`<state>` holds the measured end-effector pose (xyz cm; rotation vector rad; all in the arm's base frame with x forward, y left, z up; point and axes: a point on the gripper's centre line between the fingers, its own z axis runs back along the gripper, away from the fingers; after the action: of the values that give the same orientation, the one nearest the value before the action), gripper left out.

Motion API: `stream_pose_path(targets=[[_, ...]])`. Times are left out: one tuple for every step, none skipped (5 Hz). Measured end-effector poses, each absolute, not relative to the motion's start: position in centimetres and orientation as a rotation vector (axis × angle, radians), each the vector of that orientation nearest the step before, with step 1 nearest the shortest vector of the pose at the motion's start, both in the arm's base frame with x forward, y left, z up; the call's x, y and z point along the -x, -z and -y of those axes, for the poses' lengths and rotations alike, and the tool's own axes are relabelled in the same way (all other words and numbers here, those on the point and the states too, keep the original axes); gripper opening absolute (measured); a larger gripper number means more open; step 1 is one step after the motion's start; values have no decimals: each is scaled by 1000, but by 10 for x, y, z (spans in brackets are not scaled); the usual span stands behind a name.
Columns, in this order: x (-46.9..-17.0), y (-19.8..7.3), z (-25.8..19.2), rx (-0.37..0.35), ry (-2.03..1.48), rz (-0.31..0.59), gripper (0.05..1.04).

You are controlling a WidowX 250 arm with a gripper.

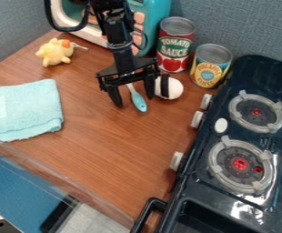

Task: Move the blue clothe to next to the burner

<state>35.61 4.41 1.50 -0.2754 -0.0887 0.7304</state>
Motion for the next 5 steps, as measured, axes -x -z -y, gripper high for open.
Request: stream_pose_path(targets=[[-355,-10,-43,277,-728,74,1001],[-348,-23,-36,313,-725,65,1001],[-340,-76,-43,400,-719,199,1002],[-315,-95,-64,392,-749,275,1001],[-286,-94,-91,300,-813,325,1001]])
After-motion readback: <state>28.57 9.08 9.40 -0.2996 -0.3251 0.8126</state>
